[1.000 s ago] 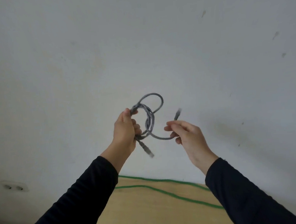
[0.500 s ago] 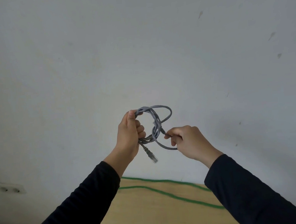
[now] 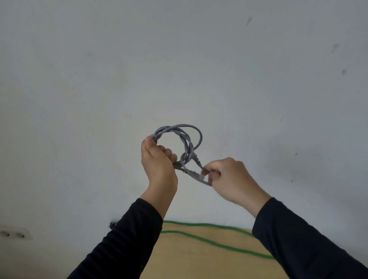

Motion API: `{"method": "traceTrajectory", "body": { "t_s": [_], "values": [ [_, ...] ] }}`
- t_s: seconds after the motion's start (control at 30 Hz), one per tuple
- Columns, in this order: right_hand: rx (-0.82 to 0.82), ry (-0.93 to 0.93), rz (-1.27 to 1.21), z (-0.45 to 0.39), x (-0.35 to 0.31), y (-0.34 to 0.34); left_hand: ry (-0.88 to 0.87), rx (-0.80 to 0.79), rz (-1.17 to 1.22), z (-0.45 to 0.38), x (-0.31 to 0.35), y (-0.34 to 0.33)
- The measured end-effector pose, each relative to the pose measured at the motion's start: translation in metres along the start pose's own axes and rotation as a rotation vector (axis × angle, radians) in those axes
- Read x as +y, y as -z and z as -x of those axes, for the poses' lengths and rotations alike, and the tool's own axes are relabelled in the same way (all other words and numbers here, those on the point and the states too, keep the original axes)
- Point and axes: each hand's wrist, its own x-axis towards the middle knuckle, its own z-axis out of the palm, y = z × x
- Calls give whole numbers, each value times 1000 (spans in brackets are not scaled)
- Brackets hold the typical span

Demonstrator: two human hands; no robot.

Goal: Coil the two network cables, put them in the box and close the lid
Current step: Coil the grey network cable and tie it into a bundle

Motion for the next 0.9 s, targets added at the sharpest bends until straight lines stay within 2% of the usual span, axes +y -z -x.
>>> {"method": "traceTrajectory", "body": {
  "t_s": [0.17, 0.33, 0.4, 0.53, 0.63, 0.7, 0.9],
  "values": [
    [-92, -142, -195, 6, -11, -3, 21, 87, 104, 3, 4, -4],
    [-11, -187, -208, 2, -11, 7, 227, -140, 74, 10, -4, 0],
    [13, -188, -207, 1, -10, 8, 243, -167, 48, 14, -8, 1],
    [-36, -275, -159, 1, 0, 6, 171, -44, 140, 5, 3, 0],
    [72, -295, -87, -1, 12, 9, 124, 13, 183, -2, 15, 1],
    [130, -267, -5, -1, 20, 9, 98, 54, 219, -7, 23, 4],
    [94, -134, 220, 11, 29, -15, 44, 136, 280, -18, 34, 8]
  ]
}}
